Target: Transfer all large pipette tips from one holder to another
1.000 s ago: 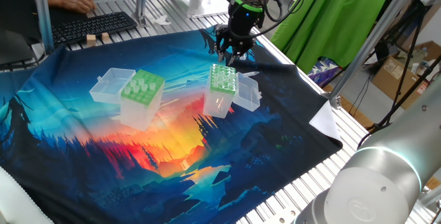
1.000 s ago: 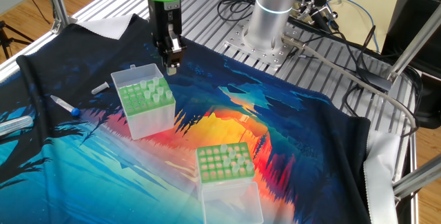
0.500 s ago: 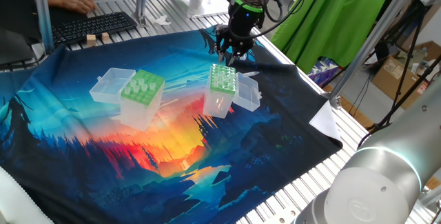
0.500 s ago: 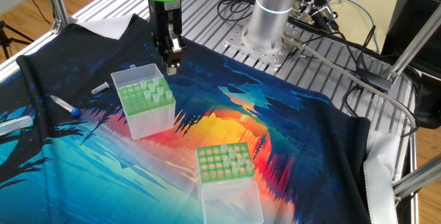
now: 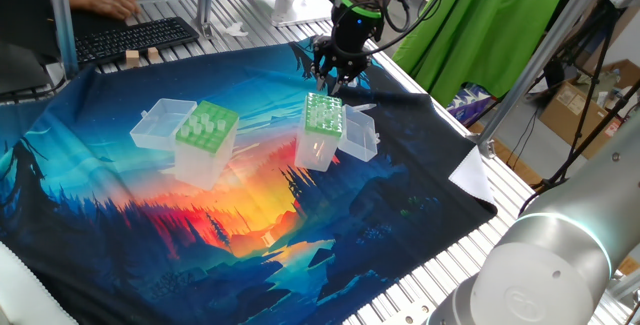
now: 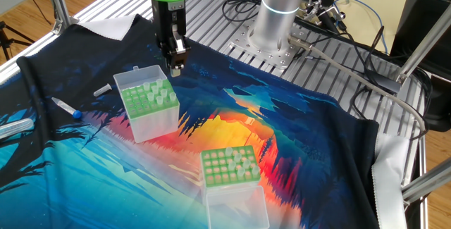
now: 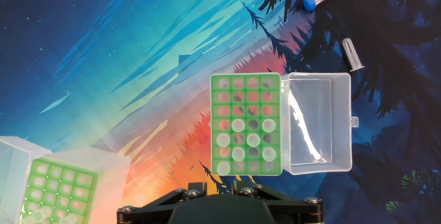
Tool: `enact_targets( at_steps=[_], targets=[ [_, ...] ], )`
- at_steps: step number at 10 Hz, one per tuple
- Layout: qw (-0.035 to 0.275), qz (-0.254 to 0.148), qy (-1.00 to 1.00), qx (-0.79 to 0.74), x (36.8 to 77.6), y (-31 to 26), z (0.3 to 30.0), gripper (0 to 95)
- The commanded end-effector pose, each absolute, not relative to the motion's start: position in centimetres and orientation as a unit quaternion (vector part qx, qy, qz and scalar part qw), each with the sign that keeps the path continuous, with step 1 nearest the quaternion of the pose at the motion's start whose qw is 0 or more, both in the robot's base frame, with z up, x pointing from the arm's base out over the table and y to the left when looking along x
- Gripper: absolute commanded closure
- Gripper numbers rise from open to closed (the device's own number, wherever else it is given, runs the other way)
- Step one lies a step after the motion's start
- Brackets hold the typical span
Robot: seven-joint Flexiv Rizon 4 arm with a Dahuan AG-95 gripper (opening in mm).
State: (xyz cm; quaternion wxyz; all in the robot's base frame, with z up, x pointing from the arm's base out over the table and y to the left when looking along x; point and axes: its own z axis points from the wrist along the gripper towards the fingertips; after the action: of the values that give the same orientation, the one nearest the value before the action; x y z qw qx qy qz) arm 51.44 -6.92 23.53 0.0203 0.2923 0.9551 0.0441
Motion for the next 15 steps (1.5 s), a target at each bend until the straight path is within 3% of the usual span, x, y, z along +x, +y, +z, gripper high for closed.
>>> enact_targets(
  at_steps=[1, 2, 4, 15],
  targets=[
    [0.02, 0.044, 0.955, 0.292, 51.5, -6.9, 23.6, 76.0],
    [-0.003, 0.011, 0.953, 0.302, 46.6, -3.3, 29.3, 95.0],
    [-0.003, 0.019, 0.963, 0.267, 44.5, -8.2, 30.7, 95.0],
    [0.001, 0.018, 0.962, 0.271, 44.2, -8.4, 29.9, 95.0]
  ],
)
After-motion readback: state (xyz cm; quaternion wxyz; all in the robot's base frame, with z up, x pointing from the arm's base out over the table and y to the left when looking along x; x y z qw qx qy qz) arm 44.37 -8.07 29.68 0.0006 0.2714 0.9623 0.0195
